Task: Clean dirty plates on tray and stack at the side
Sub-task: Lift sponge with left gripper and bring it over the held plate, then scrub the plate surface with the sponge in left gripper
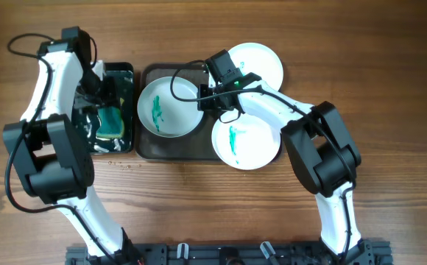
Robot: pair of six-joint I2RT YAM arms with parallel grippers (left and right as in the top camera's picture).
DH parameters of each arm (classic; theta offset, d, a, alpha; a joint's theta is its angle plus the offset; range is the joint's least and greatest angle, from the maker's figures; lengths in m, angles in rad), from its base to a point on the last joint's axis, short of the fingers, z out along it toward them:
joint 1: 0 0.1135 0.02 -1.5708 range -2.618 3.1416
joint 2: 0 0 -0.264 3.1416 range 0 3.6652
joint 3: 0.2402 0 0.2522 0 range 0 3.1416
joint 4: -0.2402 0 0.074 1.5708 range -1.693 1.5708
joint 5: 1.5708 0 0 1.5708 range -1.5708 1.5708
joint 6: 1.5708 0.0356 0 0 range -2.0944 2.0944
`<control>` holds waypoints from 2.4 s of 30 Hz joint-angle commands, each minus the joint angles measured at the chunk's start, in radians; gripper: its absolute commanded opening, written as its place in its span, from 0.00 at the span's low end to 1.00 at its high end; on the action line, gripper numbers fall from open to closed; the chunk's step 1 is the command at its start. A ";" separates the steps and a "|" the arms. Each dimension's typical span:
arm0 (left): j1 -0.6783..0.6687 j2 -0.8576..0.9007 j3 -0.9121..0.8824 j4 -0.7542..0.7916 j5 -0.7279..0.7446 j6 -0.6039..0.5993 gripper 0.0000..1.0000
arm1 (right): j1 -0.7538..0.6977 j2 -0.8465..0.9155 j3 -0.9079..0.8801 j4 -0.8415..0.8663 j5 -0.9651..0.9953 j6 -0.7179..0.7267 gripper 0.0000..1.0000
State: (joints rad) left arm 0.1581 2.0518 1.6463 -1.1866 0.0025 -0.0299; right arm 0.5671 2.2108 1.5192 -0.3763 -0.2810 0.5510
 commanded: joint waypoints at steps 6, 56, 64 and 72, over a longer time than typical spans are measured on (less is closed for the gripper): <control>0.001 0.011 -0.117 0.134 -0.060 -0.033 0.56 | 0.005 0.026 0.010 0.002 -0.018 -0.025 0.04; -0.359 0.179 -0.010 0.188 0.172 -0.277 0.04 | -0.019 -0.051 0.011 -0.160 0.101 -0.008 0.04; -0.397 0.202 -0.008 0.154 0.524 0.001 0.04 | -0.019 -0.051 0.011 -0.159 0.098 -0.008 0.04; -0.323 0.145 -0.009 0.047 0.006 -0.383 0.04 | -0.022 -0.051 0.010 -0.161 0.072 -0.001 0.04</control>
State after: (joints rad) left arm -0.1921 2.2120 1.6547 -1.0763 0.3367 -0.1783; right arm 0.5457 2.1765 1.5269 -0.5388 -0.2077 0.5449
